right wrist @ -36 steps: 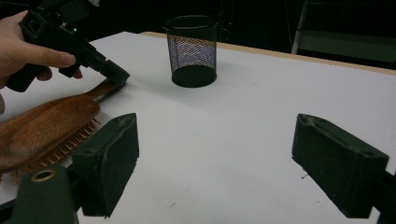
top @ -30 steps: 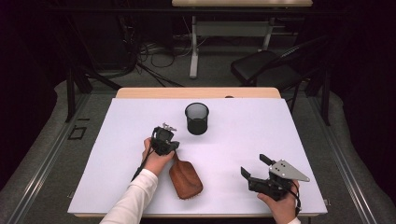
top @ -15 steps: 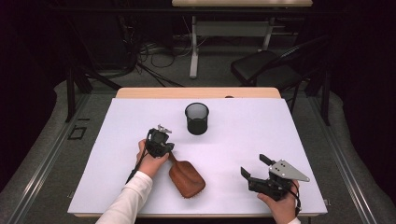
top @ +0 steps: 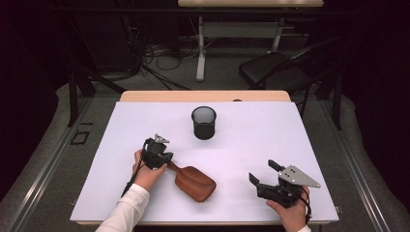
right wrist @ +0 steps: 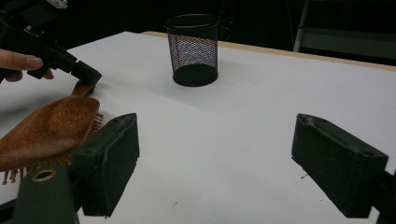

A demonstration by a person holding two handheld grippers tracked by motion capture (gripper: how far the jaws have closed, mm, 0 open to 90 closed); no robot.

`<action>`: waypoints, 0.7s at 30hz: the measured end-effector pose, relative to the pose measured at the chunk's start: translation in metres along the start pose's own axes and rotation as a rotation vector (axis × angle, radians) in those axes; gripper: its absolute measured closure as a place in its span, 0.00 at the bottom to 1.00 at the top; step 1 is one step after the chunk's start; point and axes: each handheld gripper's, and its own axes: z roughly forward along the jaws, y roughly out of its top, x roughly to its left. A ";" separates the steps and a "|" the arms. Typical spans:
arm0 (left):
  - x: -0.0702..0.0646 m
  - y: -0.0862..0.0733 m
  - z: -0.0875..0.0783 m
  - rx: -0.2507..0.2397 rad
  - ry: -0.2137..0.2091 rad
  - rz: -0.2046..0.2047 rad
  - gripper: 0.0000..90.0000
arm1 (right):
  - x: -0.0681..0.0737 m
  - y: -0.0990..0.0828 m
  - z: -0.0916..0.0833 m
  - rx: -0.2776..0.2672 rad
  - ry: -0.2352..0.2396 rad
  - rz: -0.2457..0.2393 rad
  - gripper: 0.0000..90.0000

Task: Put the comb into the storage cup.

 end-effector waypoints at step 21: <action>0.005 -0.029 -0.018 0.015 -0.004 0.013 1.00 | 0.000 0.000 0.000 -0.001 0.005 0.002 0.16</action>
